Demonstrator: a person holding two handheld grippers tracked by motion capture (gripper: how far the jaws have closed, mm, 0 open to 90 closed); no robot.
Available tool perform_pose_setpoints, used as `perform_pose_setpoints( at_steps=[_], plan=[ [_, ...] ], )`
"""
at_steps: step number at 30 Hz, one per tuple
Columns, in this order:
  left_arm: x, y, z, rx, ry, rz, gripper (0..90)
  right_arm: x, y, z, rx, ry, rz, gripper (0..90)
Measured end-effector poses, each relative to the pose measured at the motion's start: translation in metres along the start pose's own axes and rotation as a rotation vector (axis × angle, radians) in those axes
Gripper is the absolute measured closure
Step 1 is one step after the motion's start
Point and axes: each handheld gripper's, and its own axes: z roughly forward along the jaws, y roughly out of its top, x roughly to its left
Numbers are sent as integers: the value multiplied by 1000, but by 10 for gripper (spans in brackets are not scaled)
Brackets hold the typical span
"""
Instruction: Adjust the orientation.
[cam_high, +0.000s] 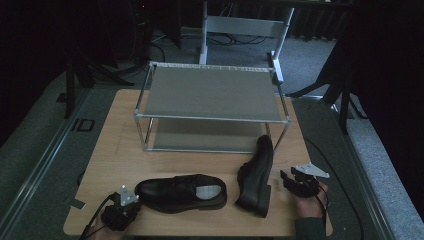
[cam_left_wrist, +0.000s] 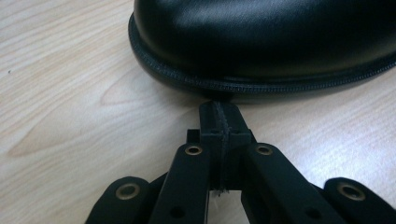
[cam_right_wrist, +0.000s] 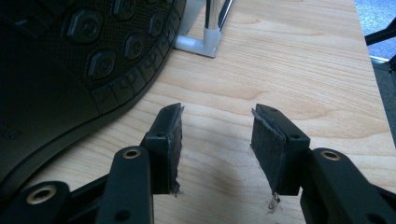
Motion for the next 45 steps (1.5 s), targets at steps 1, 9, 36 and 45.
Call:
perform_pose_setpoints(
  at_steps=[1,9,36,45],
  plan=[
    [1,2,1,0,0,1,900,0,0,0,0,1,1,524],
    [-9,27,19,-28,-44,95,900,3,2,1,-1,6,-11,524],
    [-55,63,39,-118,-316,203,900,7,3,-3,-12,19,-13,563],
    [-78,77,46,-121,-300,265,900,11,6,-4,-18,27,-23,557]
  ],
)
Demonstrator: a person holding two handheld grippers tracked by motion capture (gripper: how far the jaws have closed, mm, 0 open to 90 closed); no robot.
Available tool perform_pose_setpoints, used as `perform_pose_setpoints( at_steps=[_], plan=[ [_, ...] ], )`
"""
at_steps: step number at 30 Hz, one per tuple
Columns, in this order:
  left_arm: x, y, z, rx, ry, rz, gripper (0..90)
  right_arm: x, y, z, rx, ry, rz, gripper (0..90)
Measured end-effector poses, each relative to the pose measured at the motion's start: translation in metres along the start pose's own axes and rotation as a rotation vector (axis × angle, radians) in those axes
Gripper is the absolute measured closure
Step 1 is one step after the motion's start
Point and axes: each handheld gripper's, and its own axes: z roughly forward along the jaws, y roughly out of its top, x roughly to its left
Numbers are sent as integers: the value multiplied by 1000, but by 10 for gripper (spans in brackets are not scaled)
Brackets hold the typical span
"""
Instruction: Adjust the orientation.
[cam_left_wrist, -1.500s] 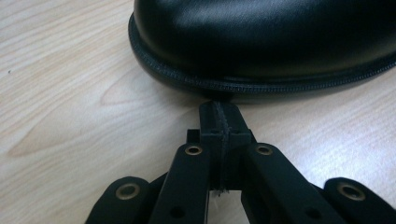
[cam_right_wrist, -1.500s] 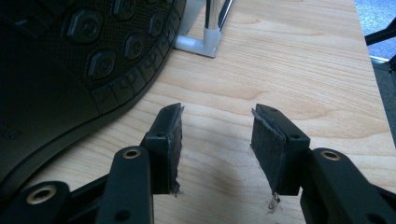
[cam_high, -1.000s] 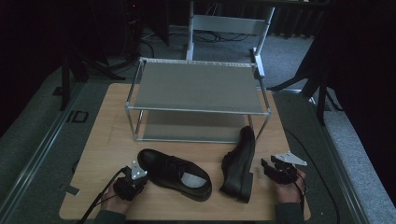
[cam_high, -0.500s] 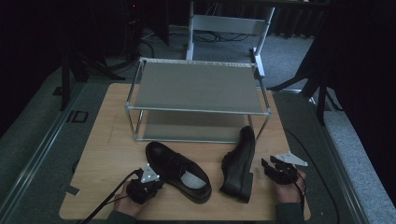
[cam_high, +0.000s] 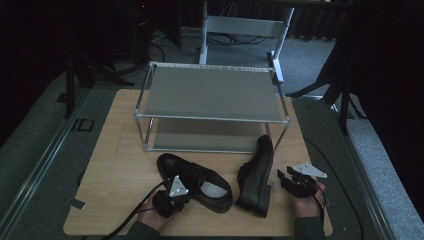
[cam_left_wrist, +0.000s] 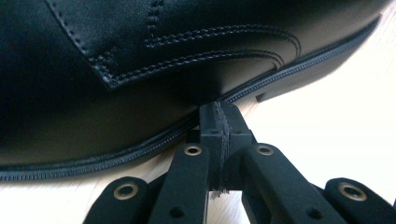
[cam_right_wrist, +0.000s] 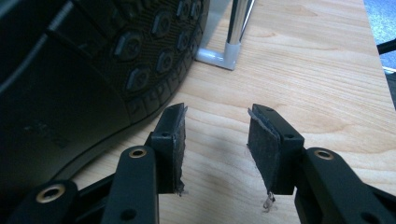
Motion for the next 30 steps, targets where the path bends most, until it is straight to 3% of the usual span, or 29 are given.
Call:
perform_pose_setpoints(
  at_steps=[4,8,13,20,21,23,27,30],
  plan=[
    [0,2,1,1,-5,7,900,2,2,-3,-6,4,-1,555],
    [3,-8,-6,-53,-14,-4,875,8,8,-19,-44,22,0,556],
    [13,-14,-21,-93,24,-21,855,16,17,-37,-89,46,-6,571],
    [33,-21,-34,-119,85,-89,797,35,32,-50,-119,95,-45,584],
    [38,-23,-36,-128,101,-106,782,44,36,-52,-124,117,-69,593],
    [40,-24,-38,-137,116,-124,730,53,39,-53,-121,150,-87,641],
    [43,-25,-39,-143,123,-138,695,65,42,-53,-94,188,-118,862],
    [44,-26,-38,-135,127,-140,686,71,43,-53,-65,196,-138,900]
  ],
)
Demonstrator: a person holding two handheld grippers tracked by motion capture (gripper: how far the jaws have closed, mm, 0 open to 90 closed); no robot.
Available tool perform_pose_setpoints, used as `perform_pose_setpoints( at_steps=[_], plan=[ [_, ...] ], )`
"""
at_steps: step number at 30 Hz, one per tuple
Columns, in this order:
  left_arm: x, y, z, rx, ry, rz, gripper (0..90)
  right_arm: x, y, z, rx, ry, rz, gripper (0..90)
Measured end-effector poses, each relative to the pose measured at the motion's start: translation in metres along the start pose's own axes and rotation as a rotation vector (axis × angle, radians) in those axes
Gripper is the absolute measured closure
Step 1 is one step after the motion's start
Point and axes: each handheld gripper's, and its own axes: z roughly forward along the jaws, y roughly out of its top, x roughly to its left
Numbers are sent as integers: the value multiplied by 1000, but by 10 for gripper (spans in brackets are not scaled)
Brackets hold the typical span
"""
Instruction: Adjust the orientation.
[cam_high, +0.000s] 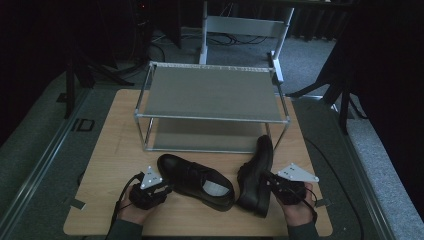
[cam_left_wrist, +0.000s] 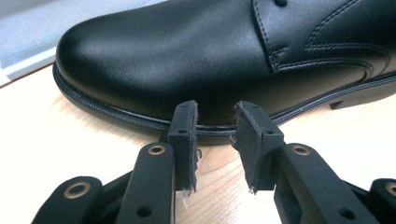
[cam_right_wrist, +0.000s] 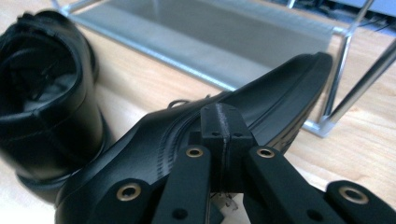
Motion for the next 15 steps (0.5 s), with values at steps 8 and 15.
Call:
perform_pose_setpoints(
  at_steps=[8,15],
  plan=[
    [-1,0,2,9,3,5,685,3,-6,4,40,5,-8,900],
    [-2,-1,3,18,4,10,680,-4,-11,-5,43,-19,-6,900]
  ],
)
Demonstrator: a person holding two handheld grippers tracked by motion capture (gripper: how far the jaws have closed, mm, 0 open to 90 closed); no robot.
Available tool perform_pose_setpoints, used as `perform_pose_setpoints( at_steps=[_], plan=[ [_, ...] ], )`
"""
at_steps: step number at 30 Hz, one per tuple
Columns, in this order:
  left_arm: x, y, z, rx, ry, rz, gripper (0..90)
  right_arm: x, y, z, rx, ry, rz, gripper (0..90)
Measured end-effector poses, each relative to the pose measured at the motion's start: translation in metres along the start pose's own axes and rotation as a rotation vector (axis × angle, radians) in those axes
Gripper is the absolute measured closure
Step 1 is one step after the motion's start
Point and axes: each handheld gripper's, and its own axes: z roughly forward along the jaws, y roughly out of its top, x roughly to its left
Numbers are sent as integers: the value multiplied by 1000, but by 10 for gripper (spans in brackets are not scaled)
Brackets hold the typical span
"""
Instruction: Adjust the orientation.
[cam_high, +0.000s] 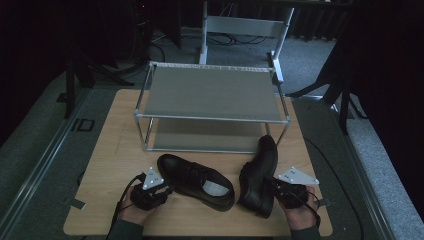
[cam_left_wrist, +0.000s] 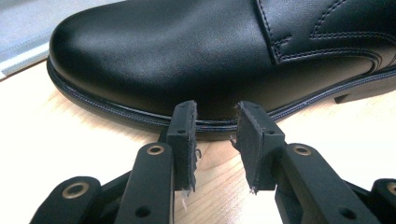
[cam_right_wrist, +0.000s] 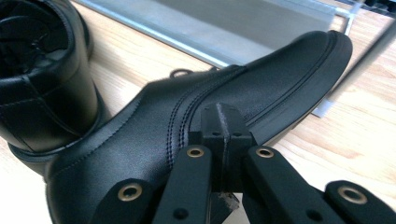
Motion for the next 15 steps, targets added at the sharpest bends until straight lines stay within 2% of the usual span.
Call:
perform_pose_setpoints(
  at_steps=[4,7,10,15],
  plan=[
    [-1,0,1,3,-4,3,678,-10,-7,-8,-4,-21,19,900],
    [-1,0,2,4,-2,3,678,-18,-13,-12,-13,-9,54,900],
    [-1,0,2,4,-3,2,677,-21,-15,-12,-8,-21,59,900],
    [-1,0,2,5,-4,0,676,-25,-14,-12,2,-5,61,900]
  ],
)
